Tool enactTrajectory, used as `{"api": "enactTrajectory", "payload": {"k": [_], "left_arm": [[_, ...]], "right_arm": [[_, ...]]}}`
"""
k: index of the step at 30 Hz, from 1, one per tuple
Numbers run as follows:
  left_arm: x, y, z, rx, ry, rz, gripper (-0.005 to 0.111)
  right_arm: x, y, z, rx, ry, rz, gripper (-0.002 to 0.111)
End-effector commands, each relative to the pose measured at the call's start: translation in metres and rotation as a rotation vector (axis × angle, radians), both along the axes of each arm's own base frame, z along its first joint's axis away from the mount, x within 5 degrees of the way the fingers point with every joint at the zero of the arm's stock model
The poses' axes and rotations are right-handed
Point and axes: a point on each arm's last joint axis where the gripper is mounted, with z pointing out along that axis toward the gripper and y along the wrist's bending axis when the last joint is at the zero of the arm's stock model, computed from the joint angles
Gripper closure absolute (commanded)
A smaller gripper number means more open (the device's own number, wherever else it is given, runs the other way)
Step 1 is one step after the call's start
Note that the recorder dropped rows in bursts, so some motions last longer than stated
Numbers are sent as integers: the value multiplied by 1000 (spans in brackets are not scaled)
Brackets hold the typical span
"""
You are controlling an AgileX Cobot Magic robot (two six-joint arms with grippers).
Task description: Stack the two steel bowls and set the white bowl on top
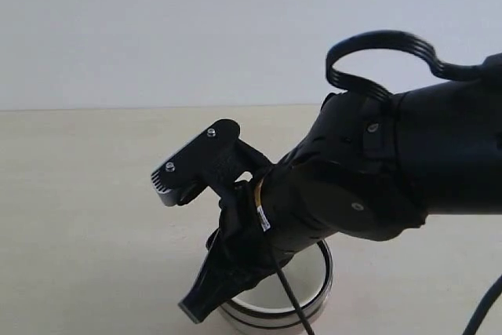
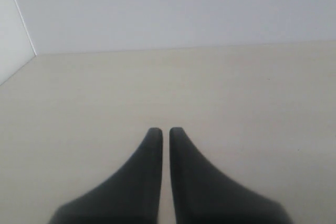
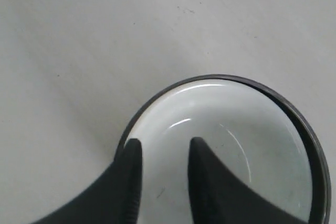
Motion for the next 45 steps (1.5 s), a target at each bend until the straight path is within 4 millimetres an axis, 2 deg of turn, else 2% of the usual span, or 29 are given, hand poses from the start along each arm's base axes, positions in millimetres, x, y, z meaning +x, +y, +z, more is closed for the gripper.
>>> {"api": "enactTrajectory", "payload": {"k": [1,7,14,21,27,31,37,41,45], "left_arm": [[0,0,-1,-14,-1,2,103],[0,0,-1,-14,-1,2,103],[0,0,-1,-14,-1,2,103],[0,0,-1,-14,-1,2,103],[0,0,-1,-14,-1,2,103],[0,0,-1,-14,-1,2,103],[0,0,-1,-14,-1,2,103],[0,0,-1,-14,-1,2,103],[0,0,-1,-14,-1,2,103]], "right_arm": [[-3,5,5,30,-21,32,108],[-4,7,5,63,-2,19,108],[-10,0,-12,60,19,21,108],[-11,-1,-15,58,35,10,108],[-8,4,-36,18,75,-6,108],[-7,5,-39,20,76,-7,108],[-5,8,-29,41,61,-7,108],[-7,4,-5,95,15,3,108],[-9,-8,19,72,-75,23,108]]}}
